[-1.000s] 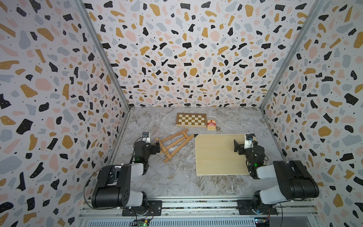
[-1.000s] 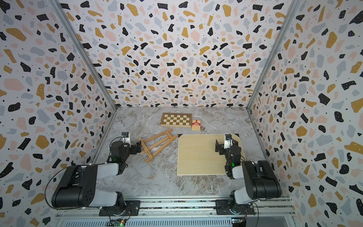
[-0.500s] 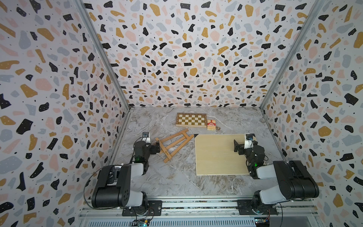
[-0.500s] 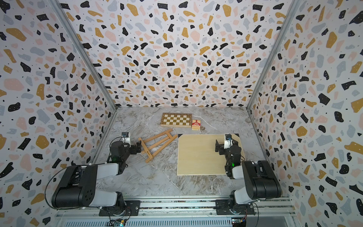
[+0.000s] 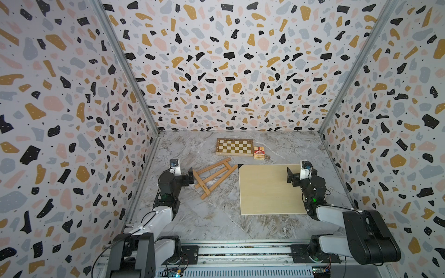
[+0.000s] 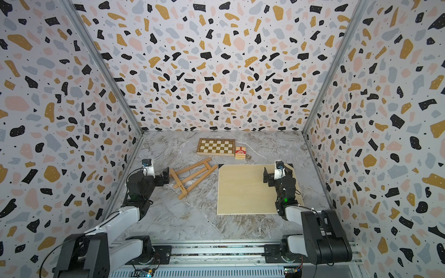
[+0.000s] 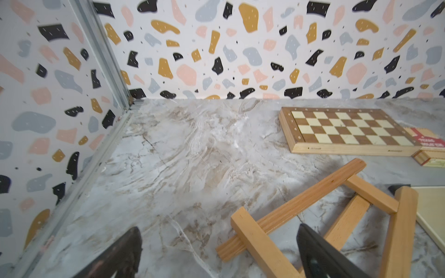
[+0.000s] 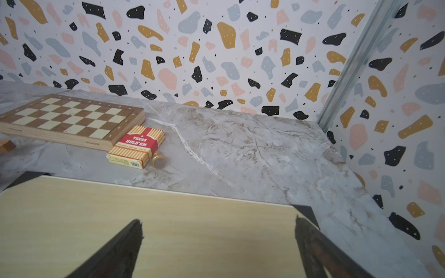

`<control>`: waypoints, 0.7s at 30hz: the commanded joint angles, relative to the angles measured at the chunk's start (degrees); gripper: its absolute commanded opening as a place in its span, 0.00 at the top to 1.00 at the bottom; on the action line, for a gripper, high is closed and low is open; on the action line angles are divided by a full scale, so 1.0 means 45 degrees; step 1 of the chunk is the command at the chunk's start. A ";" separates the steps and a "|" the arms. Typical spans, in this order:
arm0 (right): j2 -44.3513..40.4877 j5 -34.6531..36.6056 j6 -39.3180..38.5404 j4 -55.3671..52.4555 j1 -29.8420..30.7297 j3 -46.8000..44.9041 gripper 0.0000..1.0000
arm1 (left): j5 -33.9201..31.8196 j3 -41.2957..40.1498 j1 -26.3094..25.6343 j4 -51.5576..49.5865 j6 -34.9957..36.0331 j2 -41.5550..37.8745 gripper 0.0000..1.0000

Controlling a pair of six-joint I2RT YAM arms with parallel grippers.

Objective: Assemble the easel
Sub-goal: Pick up the easel at the center of the board.

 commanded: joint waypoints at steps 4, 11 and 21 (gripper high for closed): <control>-0.2162 -0.0077 0.2288 -0.4313 -0.0078 0.1951 0.00 | -0.0705 0.1186 -0.0045 -0.3164 -0.1653 -0.2852 0.01; -0.2387 -0.3246 0.5942 -0.8268 -0.1561 0.3544 0.00 | -0.2484 0.1577 -0.0025 -0.5190 -0.6619 -0.4573 0.01; -0.2911 -0.3145 0.6463 -1.0179 0.0467 0.3748 0.00 | 0.0989 0.4476 -0.0309 -0.9552 -0.5056 -0.2761 0.01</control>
